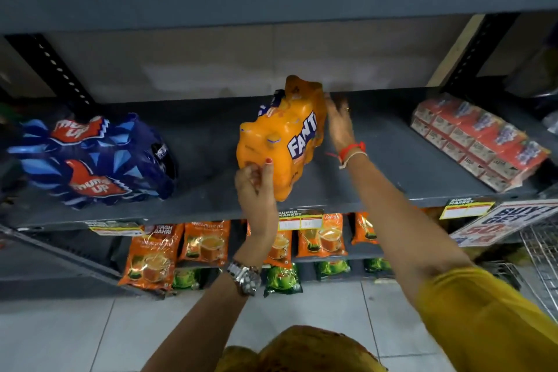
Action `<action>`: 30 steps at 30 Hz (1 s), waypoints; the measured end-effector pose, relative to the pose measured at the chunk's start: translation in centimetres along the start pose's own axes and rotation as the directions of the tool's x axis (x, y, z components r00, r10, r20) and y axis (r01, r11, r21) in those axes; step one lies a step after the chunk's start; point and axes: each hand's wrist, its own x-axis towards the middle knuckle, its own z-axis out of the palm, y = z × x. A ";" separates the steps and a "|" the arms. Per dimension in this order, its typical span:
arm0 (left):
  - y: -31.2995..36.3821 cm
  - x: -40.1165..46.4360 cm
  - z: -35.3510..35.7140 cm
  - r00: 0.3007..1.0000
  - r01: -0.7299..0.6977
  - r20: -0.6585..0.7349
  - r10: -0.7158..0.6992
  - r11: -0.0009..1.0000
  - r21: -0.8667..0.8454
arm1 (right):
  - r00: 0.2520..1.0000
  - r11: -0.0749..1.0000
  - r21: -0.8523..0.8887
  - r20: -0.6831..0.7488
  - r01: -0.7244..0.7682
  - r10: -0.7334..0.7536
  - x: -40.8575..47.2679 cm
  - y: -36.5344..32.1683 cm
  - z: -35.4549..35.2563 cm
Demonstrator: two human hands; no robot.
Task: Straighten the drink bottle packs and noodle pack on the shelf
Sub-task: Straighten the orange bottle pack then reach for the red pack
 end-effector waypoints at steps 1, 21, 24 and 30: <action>-0.1 -0.2 0.1 0.999 0.000 0.032 0.000 1.000 -0.010 | 0.998 0.999 -0.038 0.055 -0.038 0.040 0.5 -0.2 0.2; -1.6 7.4 -3.4 0.983 -0.051 0.182 0.042 0.998 0.045 | 0.926 0.967 -0.020 -0.283 0.253 -0.248 -8.4 5.2 -1.1; -0.7 6.5 -2.5 0.994 -0.061 0.089 0.059 0.998 0.024 | 0.932 0.966 0.015 -0.267 0.260 -0.246 -8.5 4.9 -2.5; 4.6 3.6 0.7 0.924 -0.365 -0.171 0.343 0.924 -0.118 | 0.837 0.966 0.040 -0.509 0.256 -0.200 -8.6 3.7 -8.1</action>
